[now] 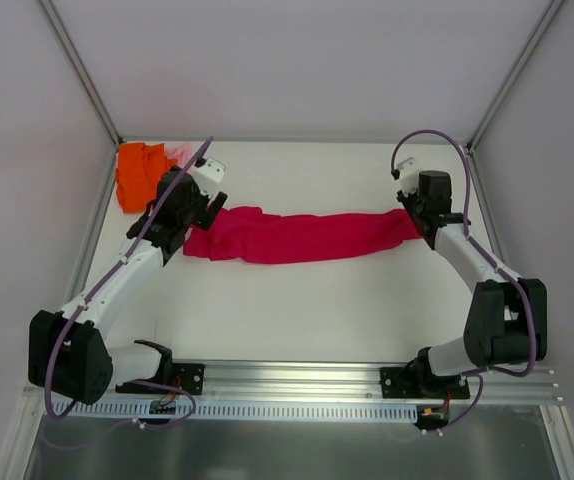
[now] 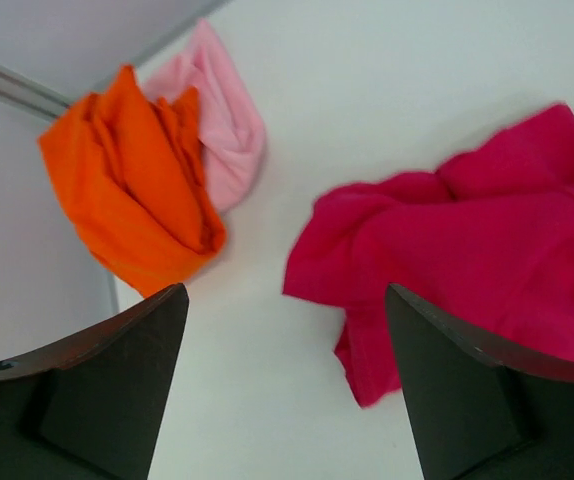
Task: Fold and stack the t-shirts
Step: Fold the other side of the tshirt into a rectangle
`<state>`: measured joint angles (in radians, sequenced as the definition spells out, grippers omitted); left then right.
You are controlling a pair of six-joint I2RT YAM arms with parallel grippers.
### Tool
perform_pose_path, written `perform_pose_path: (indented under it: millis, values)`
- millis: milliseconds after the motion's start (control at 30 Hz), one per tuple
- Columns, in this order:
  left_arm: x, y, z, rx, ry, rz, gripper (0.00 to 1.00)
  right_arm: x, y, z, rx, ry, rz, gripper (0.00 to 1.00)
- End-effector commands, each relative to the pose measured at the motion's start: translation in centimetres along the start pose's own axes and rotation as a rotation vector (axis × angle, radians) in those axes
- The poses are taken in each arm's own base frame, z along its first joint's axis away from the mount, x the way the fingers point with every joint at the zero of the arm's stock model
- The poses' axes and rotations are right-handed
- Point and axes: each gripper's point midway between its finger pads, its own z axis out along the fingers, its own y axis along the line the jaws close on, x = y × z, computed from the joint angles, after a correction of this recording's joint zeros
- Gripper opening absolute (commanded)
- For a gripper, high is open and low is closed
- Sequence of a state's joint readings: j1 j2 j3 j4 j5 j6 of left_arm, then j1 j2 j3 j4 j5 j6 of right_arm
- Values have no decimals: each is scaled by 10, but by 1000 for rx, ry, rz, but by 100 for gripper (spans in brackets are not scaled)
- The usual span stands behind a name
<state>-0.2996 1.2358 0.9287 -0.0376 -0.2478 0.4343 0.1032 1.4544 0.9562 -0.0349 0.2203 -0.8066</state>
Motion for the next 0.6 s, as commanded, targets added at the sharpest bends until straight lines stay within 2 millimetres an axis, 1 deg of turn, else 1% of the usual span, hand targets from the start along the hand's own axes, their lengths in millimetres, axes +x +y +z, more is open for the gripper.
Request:
perform_pose_path:
  millis: [0,33,67,133,200,233,300,367,400,467,533,567]
  values:
    - [22,-33,-14,187,89,-10,84,-12,2,-16,-46,-41,24,33]
    - [26,-40,-19,223,94,-17,89,-13,3,-18,-55,-49,27,41]
    - [30,-44,-20,240,99,-19,99,-13,4,-19,-59,-55,24,52]
    - [34,-53,-24,296,120,-21,99,-15,2,-23,-53,-66,23,60]
    - [37,-59,-24,330,141,-28,99,-15,3,-25,-60,-66,20,60]
    - [40,-64,-23,357,155,-47,99,-15,3,-26,-63,-67,22,61]
    - [44,-69,-20,378,175,-57,99,-13,5,-26,-70,-64,20,61]
    - [50,-68,-11,362,199,-66,99,-12,7,-25,-84,-58,12,64]
    - [52,-68,-7,354,210,-74,99,-9,12,-25,-105,-49,6,68]
    - [54,-62,-2,325,222,-85,99,-9,15,-24,-125,-46,-9,68]
    - [55,-60,7,310,234,-101,99,-3,18,-19,-128,-14,-21,68]
    - [56,-52,11,269,237,-102,99,-2,18,-18,-138,6,-35,70]
